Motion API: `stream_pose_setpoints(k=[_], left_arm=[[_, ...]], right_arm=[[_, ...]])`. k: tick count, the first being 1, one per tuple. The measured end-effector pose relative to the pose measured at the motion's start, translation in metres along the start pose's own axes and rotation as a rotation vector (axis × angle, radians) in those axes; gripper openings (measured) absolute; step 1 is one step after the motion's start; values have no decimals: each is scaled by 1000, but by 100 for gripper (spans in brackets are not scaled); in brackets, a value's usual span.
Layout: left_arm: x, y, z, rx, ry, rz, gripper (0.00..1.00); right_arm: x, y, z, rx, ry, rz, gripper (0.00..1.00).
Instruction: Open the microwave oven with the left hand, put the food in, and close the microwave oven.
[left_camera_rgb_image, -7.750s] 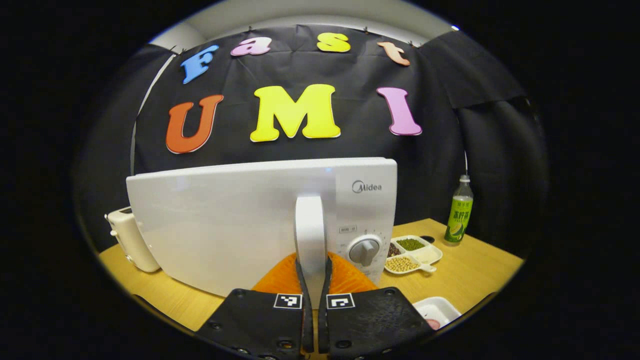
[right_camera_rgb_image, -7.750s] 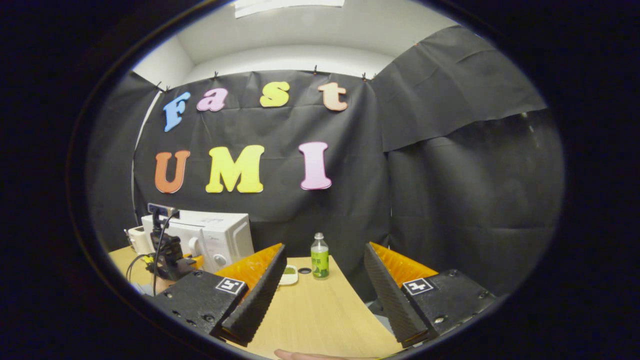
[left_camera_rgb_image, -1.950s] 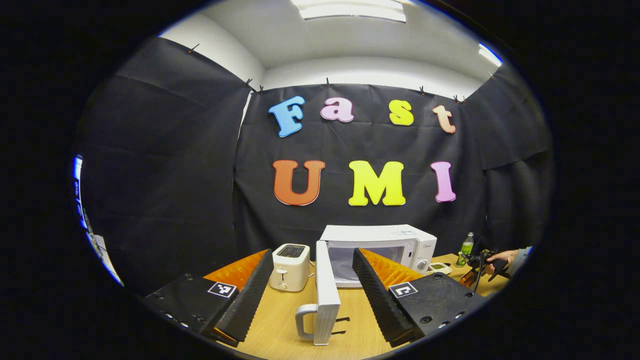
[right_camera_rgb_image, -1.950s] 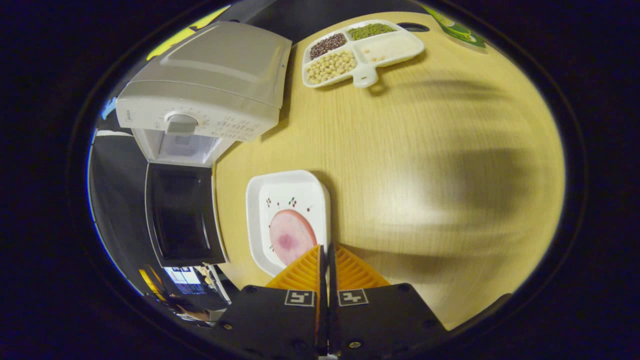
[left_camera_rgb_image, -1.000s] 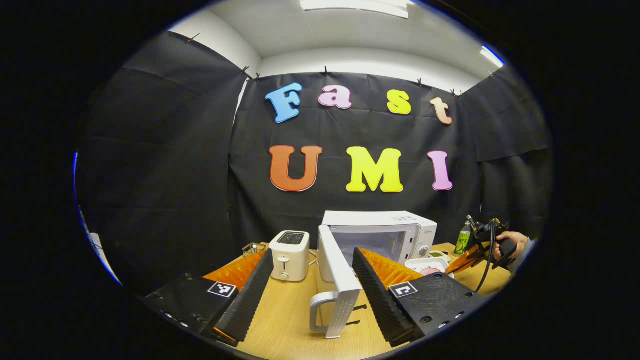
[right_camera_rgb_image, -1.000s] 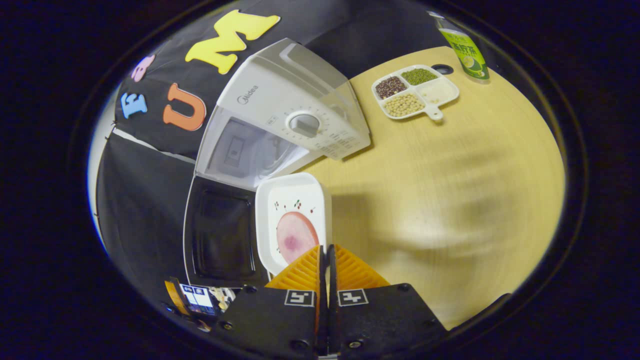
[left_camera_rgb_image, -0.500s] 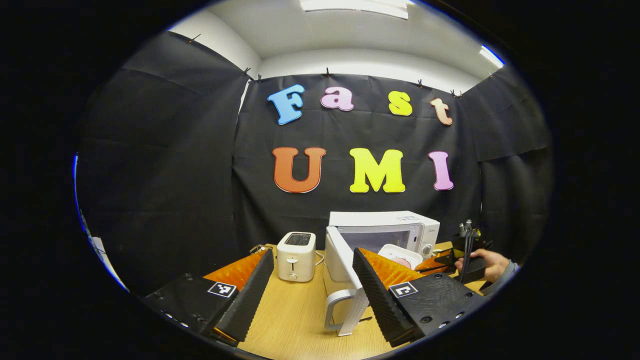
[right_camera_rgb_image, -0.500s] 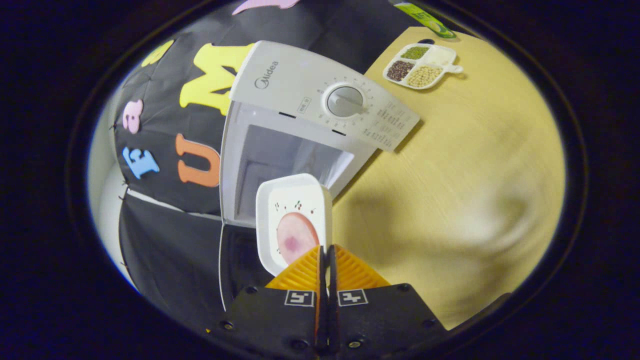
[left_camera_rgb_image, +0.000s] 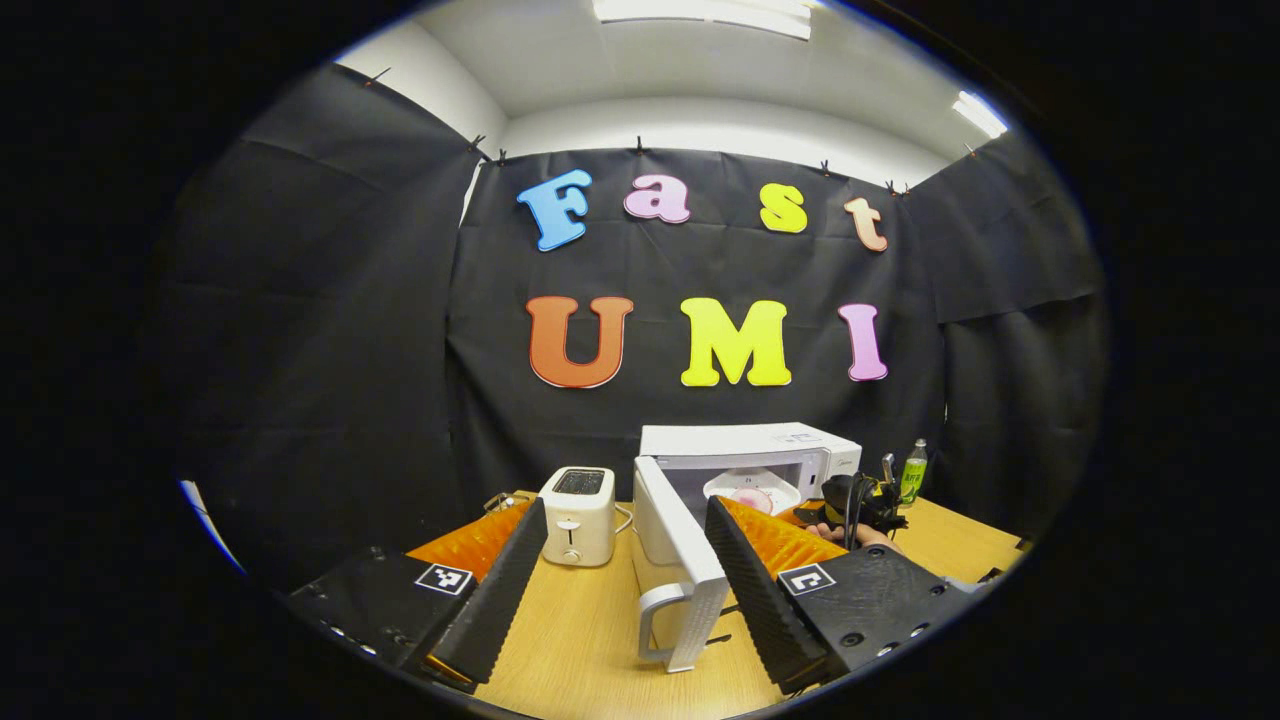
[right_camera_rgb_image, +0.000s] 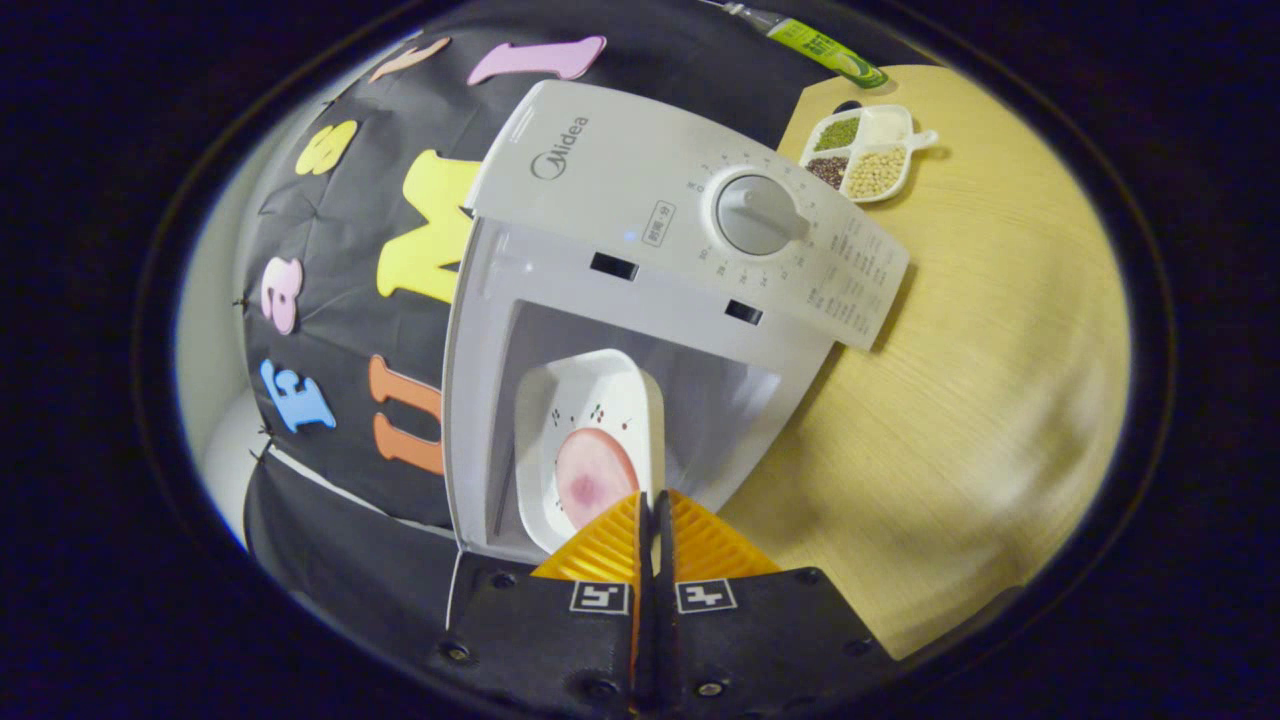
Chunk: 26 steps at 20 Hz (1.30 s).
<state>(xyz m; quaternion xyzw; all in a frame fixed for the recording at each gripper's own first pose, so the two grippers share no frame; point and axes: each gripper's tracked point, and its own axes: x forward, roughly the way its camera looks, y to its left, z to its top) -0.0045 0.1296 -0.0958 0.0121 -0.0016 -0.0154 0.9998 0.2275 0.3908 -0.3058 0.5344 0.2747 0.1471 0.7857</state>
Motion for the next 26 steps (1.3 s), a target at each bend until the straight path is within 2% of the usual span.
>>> stream_pose_setpoints(k=[1,2,3,4,5,7,13,14,15,16,18,19,20,21,22,23,24,26], left_arm=[[2,0,-2,10,4,-1,95],[4,0,-6,15,7,0,95],[7,1,-7,16,8,0,95],[11,3,-10,9,15,-1,95],[13,5,-13,-1,24,-1,95],[16,11,-18,-19,35,3,95],[19,31,-31,-24,67,35,95],[19,33,-33,-22,71,38,95],[18,33,-33,-24,72,35,95],[17,32,-34,-28,72,29,95],[17,29,-36,-40,77,15,95],[18,31,-37,-42,80,17,95],[18,32,-38,-42,82,23,95],[18,31,-38,-39,78,23,95],[17,32,-35,-44,71,27,95],[15,38,-30,-56,48,61,95],[14,44,-25,-63,25,87,95],[10,45,-25,-69,20,91,95]], right_arm=[[-2,5,18,23,-40,17,4],[20,-1,4,37,-61,27,0],[25,-4,2,41,-72,29,4],[33,-8,2,42,-91,12,0],[41,-11,1,46,-111,3,4],[54,-16,-4,54,-140,-21,4],[87,-24,-18,100,-115,-112,5],[92,-23,-17,102,-116,-109,0],[95,-22,-15,82,-127,-102,0],[96,-22,-13,43,-141,-101,11],[99,-19,-11,-54,-170,-86,14],[99,-21,-10,-109,-190,-84,14],[100,-23,-7,-170,-209,-83,1],[100,-23,-7,-225,-223,-82,13],[101,-23,-8,-266,-230,-78,1],[102,-23,-10,-288,-231,-74,16],[103,-22,-11,-308,-227,-73,17],[105,-22,-12,-355,-204,-66,21]])
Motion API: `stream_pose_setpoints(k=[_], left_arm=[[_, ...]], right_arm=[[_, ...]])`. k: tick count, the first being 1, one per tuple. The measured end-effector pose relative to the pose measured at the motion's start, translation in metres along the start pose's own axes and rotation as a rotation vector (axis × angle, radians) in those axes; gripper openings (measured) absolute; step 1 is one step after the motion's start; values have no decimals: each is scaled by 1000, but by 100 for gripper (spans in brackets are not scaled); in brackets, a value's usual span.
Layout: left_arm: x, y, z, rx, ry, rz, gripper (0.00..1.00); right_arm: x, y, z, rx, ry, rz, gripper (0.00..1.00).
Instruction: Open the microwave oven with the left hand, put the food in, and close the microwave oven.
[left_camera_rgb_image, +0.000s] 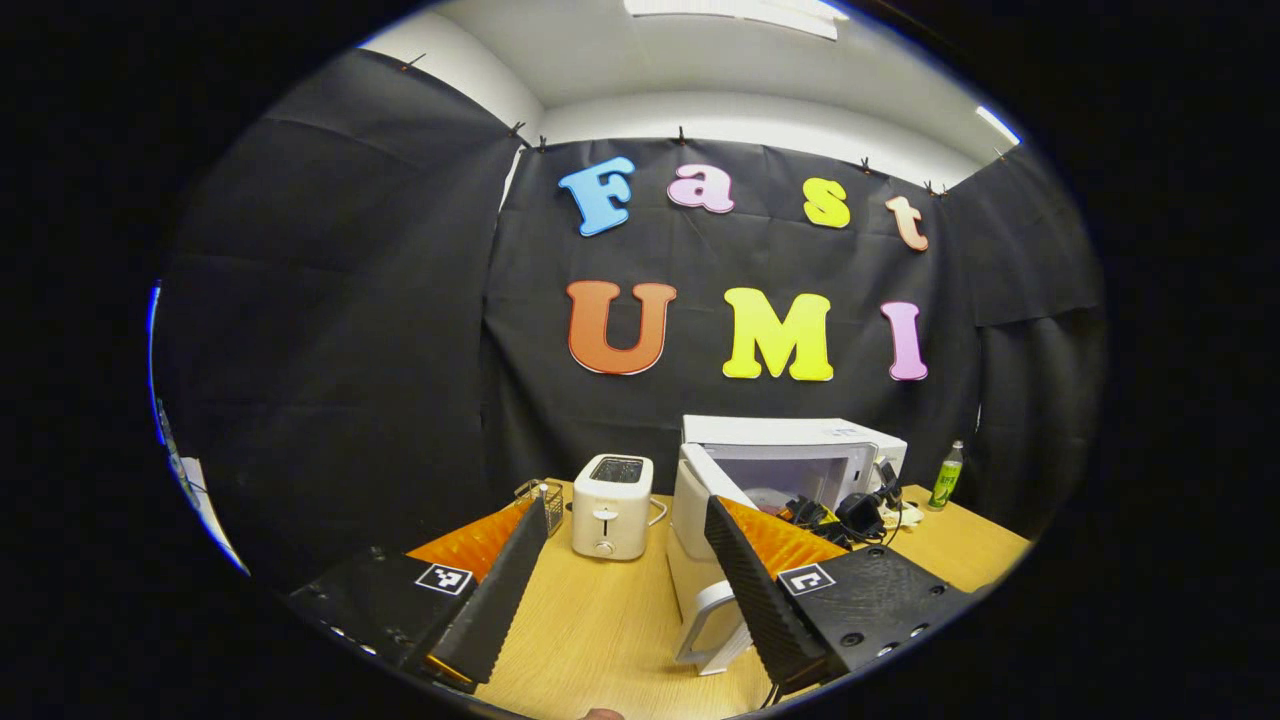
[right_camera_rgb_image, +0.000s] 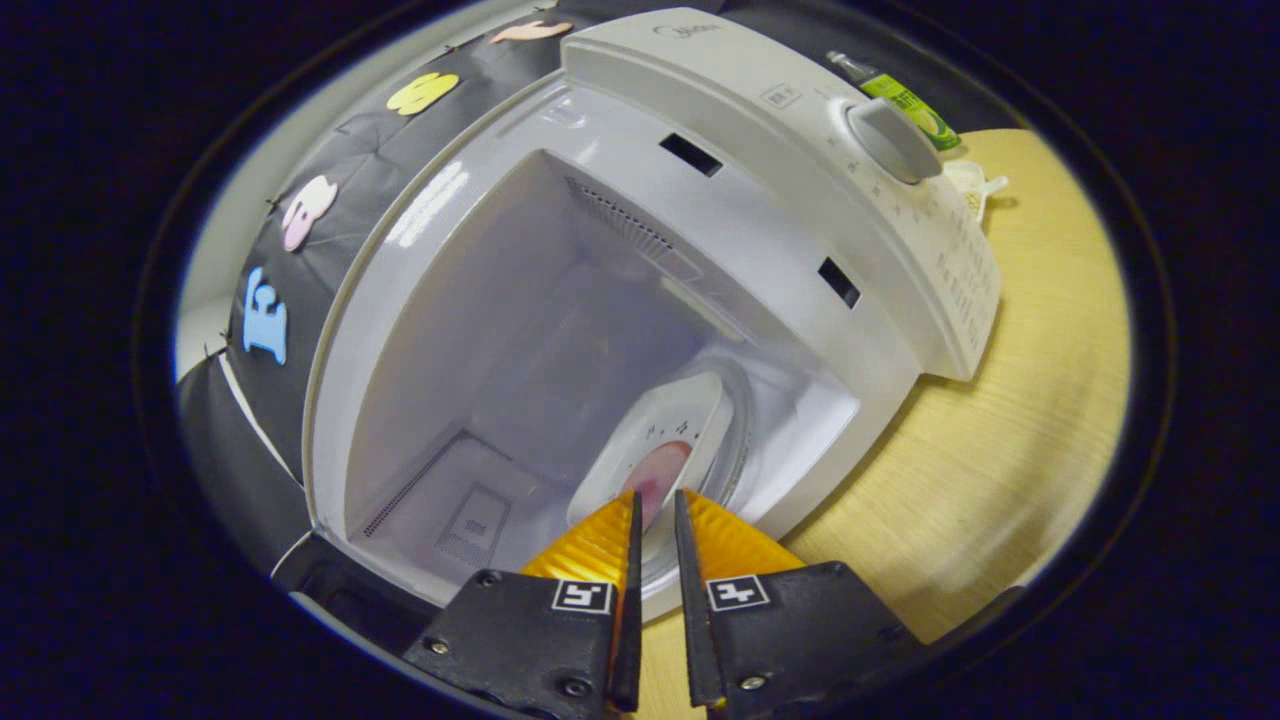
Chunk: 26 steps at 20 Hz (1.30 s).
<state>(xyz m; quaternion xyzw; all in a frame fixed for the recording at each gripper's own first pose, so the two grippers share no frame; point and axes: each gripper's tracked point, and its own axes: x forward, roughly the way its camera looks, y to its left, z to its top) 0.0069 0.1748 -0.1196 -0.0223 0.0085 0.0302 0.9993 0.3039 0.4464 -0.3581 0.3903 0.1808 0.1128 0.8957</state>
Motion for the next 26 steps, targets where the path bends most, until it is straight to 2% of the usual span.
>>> stream_pose_setpoints(k=[1,2,5,6,7,8,10,12,13,15,16,17,18,19,20,22,23,24,25,26], left_arm=[[-2,-1,-1,-1,-2,0,95],[-4,-3,-1,1,-4,-2,95],[-8,3,-5,28,6,18,95],[-8,4,-7,24,10,23,95],[-12,-2,-11,20,19,4,95],[-14,-7,-14,16,28,-17,95],[-11,-5,-20,20,36,-17,95],[-10,-4,-29,36,52,-14,95],[-10,-4,-30,41,53,-20,84],[-10,-6,-33,54,51,-34,84],[-9,-5,-32,59,39,-33,84],[-9,-2,-32,59,32,-29,95],[-9,-1,-33,54,28,-32,84],[-10,-1,-35,44,29,-36,93],[-11,-1,-36,33,22,-39,97],[-10,-2,-43,28,28,-53,51],[-9,-1,-49,28,37,-63,55],[-6,-3,-53,30,38,-84,54],[-6,0,-54,32,33,-89,34],[-2,2,-60,32,37,-94,22]], right_arm=[[2,-2,-3,-31,9,2,11],[4,-5,-2,-59,12,11,33],[-11,-6,5,-212,21,-14,45],[-20,-4,9,-252,13,-17,39],[-27,-6,15,-296,2,-22,49],[-34,-9,23,-333,-14,-31,72],[-53,-10,41,-378,-47,-27,88],[-74,-7,55,-414,-52,1,89],[-86,-6,60,-439,-48,12,89],[-112,-6,71,-492,-49,25,89],[-124,-5,76,-515,-52,29,99],[-138,-4,81,-534,-56,34,99],[-151,-1,87,-553,-63,47,99],[-165,2,91,-565,-68,60,99],[-180,4,97,-575,-78,76,99],[-212,9,109,-598,-97,114,99],[-228,10,117,-624,-114,123,99],[-243,9,127,-661,-143,122,99],[-260,8,139,-703,-178,115,100],[-276,7,152,-743,-216,106,99]])
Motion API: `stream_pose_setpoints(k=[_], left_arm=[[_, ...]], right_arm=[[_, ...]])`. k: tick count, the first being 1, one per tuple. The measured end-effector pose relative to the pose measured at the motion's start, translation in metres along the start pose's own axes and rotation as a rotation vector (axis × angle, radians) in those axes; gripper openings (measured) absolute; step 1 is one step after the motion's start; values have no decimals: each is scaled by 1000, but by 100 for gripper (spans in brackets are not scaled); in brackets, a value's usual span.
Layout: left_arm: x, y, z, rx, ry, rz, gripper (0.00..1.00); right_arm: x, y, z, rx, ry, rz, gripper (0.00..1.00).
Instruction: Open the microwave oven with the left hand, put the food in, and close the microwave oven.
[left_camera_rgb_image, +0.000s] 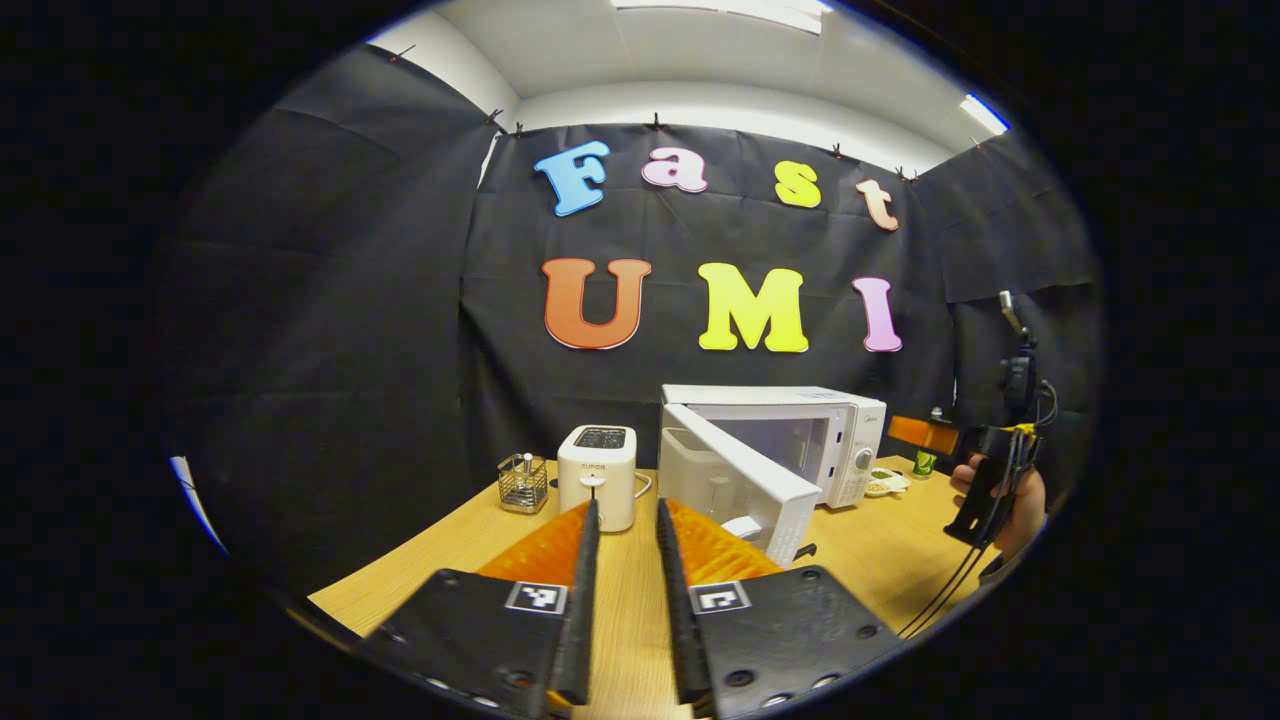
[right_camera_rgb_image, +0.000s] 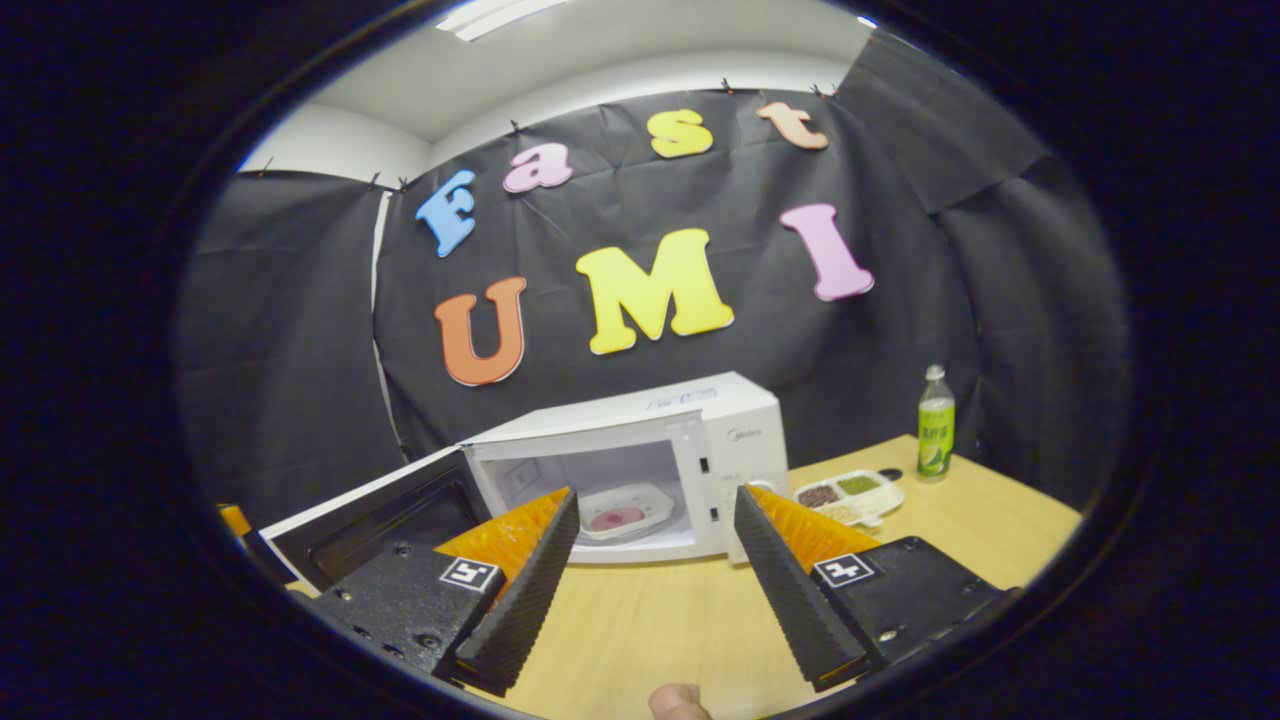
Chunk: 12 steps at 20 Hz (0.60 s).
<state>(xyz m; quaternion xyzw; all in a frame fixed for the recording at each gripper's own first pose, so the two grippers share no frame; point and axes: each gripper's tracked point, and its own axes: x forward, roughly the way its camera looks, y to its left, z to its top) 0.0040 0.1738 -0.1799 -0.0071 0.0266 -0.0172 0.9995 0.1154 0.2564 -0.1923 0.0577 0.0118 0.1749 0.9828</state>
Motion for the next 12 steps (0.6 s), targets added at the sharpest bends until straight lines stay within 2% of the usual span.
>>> stream_pose_setpoints(k=[1,2,3,4,5,6,7,8,9,10,11,12], left_arm=[[4,-9,-12,-1,25,-51,7],[7,-13,-22,12,41,-74,5],[13,-14,-31,36,45,-90,10],[18,-12,-39,43,60,-94,10],[22,-7,-49,33,86,-89,10],[30,0,-49,-4,90,-80,10],[35,-7,-63,-50,93,-97,0],[38,-12,-69,-80,106,-123,0],[42,-12,-73,-85,107,-133,0],[47,-13,-80,-68,117,-147,0],[51,-15,-84,-56,118,-171,0],[52,-28,-87,-54,117,-236,0]], right_arm=[[-12,-8,12,-37,-27,-13,99],[-26,-14,25,-68,-54,-20,100],[-39,-19,37,-88,-78,-25,89],[-53,-24,48,-94,-97,-27,89],[-66,-29,56,-95,-105,-28,100],[-76,-34,64,-93,-112,-22,100],[-87,-38,69,-90,-111,-24,100],[-96,-45,75,-93,-115,-26,100],[-108,-51,83,-96,-116,-30,89],[-119,-57,90,-104,-119,-35,90],[-128,-61,99,-112,-125,-37,100],[-136,-64,104,-113,-123,-36,99]])
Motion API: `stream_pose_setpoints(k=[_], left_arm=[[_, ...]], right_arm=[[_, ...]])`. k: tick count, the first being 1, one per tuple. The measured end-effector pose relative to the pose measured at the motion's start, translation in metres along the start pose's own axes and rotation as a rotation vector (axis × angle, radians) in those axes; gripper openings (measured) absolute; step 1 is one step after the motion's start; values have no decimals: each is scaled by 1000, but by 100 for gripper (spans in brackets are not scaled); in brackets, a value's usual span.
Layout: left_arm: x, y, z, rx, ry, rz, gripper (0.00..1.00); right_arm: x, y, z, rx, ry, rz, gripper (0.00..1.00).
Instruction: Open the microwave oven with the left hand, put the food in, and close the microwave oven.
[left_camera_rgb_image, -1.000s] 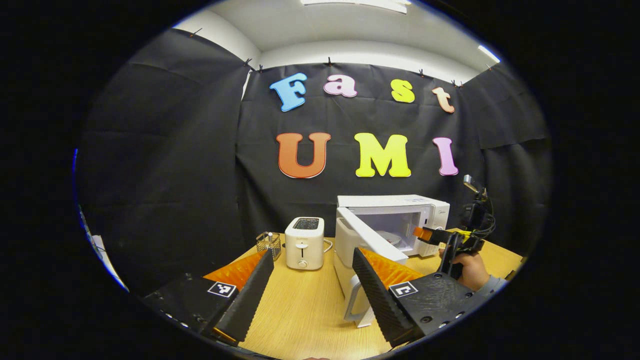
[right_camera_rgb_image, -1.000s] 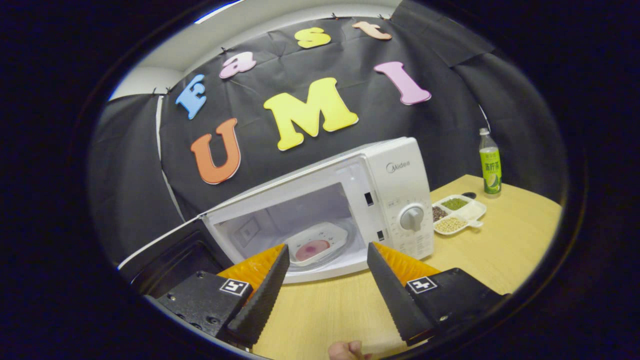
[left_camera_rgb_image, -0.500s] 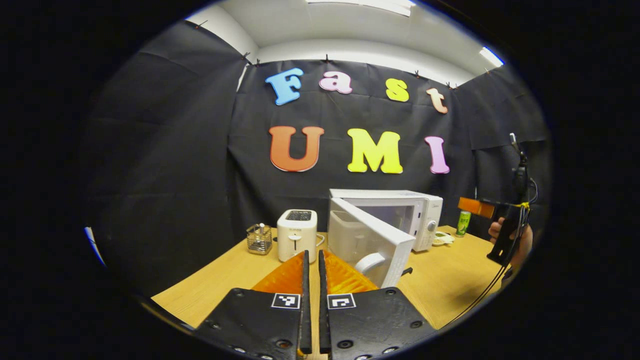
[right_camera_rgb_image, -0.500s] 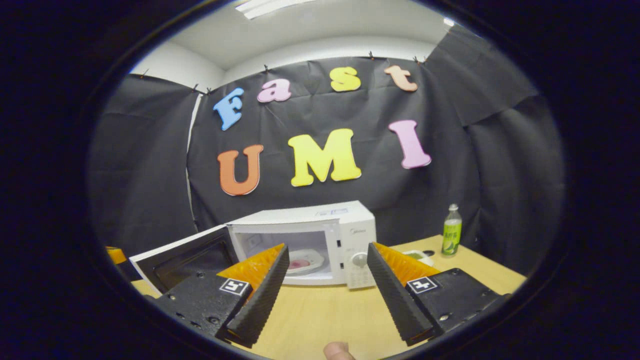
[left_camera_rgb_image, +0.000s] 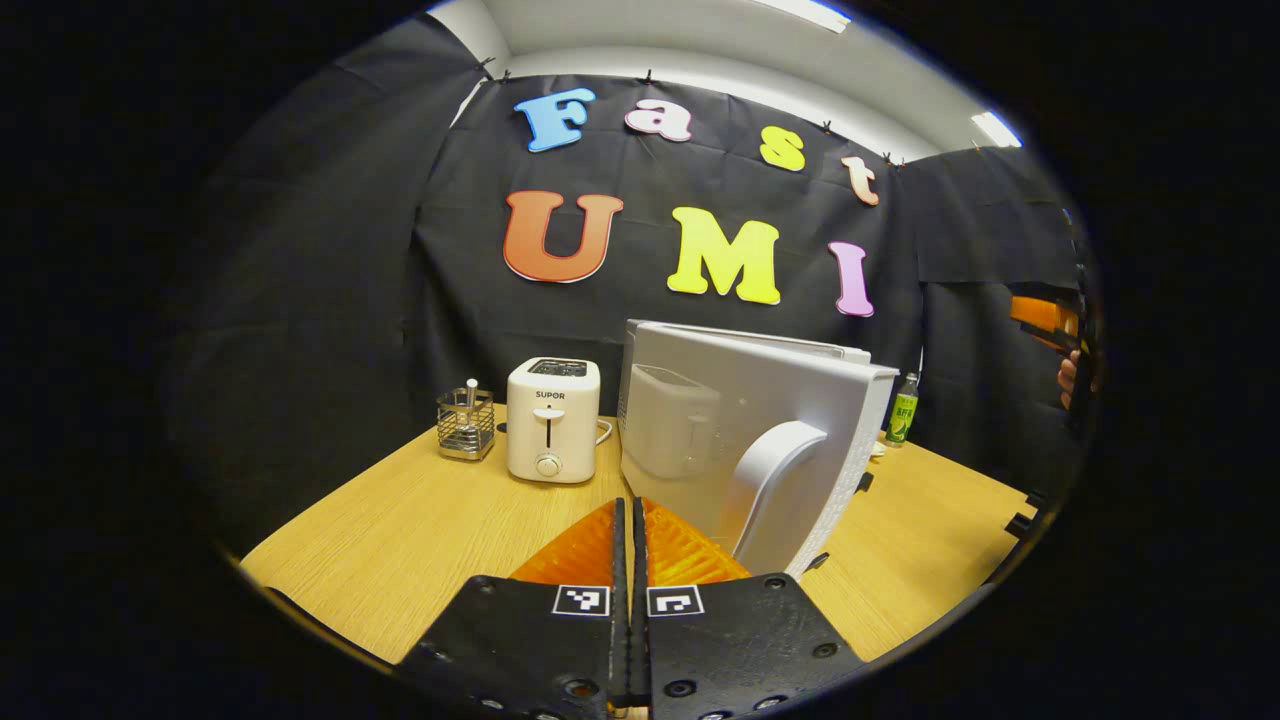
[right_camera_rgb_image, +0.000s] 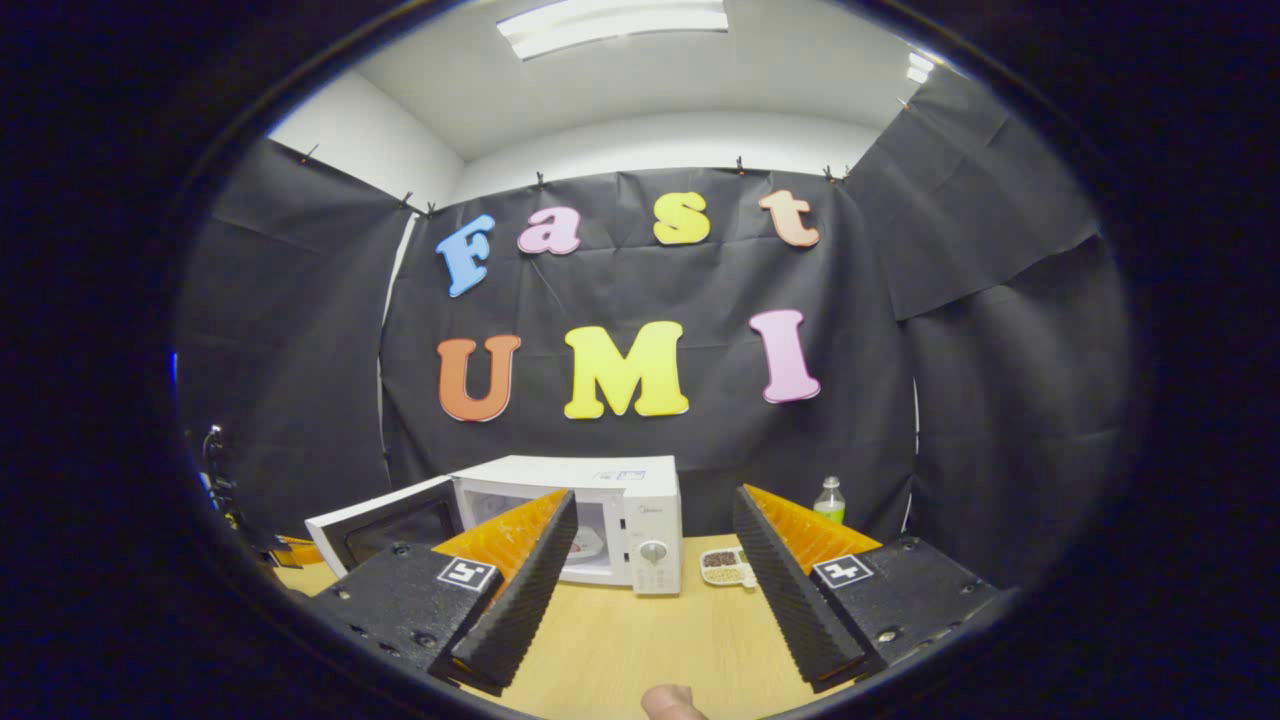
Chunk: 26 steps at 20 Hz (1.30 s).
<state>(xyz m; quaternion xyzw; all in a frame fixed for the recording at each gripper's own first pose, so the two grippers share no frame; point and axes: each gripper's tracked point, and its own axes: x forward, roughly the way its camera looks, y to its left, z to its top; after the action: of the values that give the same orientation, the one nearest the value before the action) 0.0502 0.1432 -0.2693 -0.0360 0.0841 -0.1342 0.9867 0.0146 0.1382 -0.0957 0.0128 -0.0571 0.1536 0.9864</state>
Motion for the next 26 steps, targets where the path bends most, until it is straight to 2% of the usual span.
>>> stream_pose_setpoints(k=[1,2,6,7,8,9,15,16,17,18,26], left_arm=[[3,-13,-2,6,-4,-71,0],[4,-20,-1,42,-25,-101,0],[24,-50,-8,70,-51,-256,0],[28,-59,-6,73,-69,-291,0],[32,-68,-7,71,-71,-324,0],[40,-76,-8,65,-70,-351,0],[72,-112,-1,87,-85,-417,0],[78,-118,-1,93,-79,-429,0],[83,-126,-2,90,-71,-447,0],[87,-134,-2,85,-69,-462,0],[143,-192,-3,110,-52,-453,0]], right_arm=[[-5,-1,2,-3,6,4,100],[-9,-3,3,-3,10,10,91],[-20,-10,12,8,20,21,91],[-21,-14,16,1,1,9,100],[-22,-22,19,-9,-13,-15,100],[-25,-27,18,-11,-15,-30,91],[-31,-25,9,22,5,16,91],[-32,-27,8,21,10,18,100],[-32,-28,7,23,11,21,100],[-34,-29,8,25,10,25,91],[-39,-48,7,11,-12,38,91]])
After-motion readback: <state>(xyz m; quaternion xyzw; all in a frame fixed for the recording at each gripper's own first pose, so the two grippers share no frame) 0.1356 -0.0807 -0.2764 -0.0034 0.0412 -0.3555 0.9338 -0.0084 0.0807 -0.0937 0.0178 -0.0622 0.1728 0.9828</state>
